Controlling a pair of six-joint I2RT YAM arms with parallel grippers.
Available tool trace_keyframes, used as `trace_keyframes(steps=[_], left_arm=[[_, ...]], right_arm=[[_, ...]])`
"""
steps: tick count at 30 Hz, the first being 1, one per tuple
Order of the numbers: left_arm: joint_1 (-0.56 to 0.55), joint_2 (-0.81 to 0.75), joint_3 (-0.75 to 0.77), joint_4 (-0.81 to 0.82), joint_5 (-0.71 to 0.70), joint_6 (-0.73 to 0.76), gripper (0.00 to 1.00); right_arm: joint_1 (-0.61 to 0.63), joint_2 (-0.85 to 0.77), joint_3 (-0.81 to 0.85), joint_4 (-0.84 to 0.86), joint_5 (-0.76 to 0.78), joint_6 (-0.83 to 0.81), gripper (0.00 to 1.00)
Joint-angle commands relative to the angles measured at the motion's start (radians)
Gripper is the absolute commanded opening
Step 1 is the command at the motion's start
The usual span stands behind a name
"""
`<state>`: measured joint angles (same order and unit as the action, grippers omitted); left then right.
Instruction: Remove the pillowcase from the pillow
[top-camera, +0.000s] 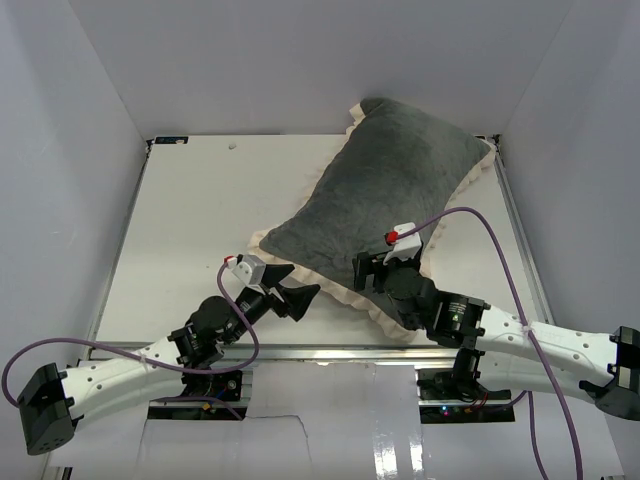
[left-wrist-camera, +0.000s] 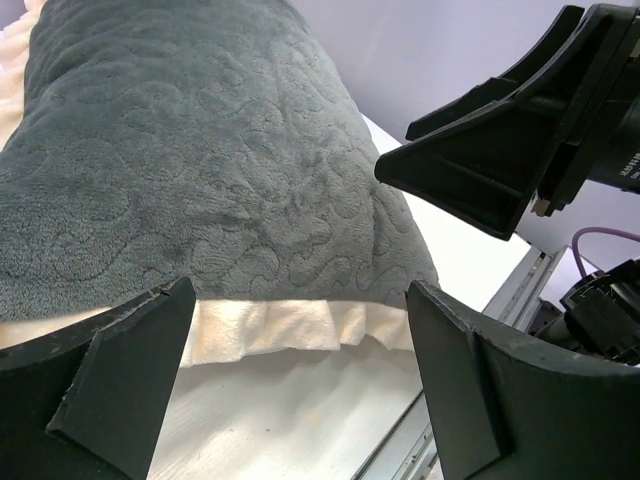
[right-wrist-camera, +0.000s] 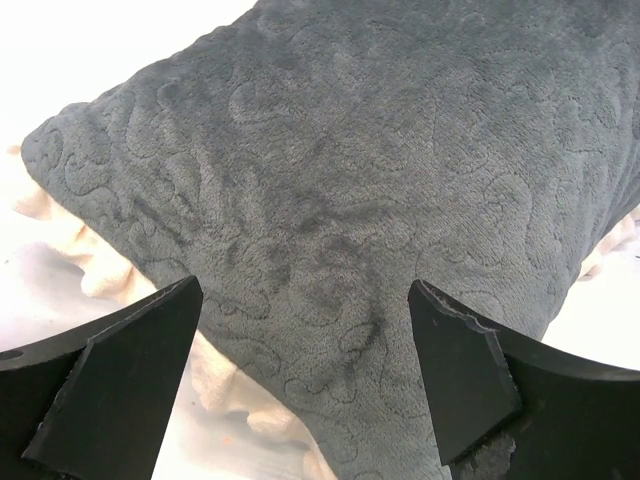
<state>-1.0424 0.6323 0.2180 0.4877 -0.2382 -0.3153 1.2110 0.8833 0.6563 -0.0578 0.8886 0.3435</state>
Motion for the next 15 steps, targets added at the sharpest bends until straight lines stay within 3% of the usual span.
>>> trace_keyframes(steps=[1,5,8,15], left_arm=[[-0.002,-0.008,-0.011,0.014,0.002,0.001,0.98],[-0.002,0.003,-0.009,0.014,-0.042,0.005,0.98],[-0.001,-0.016,-0.020,0.012,-0.079,0.005,0.98],[-0.002,-0.121,-0.043,-0.071,-0.300,-0.039,0.98]], right_arm=[[-0.004,-0.015,-0.006,0.015,0.044,0.020,0.90],[-0.002,0.014,0.015,-0.005,0.035,-0.004,0.90],[-0.004,0.063,0.042,-0.031,-0.031,-0.119,0.90],[-0.002,0.218,0.060,-0.056,-0.157,-0.201,0.90]])
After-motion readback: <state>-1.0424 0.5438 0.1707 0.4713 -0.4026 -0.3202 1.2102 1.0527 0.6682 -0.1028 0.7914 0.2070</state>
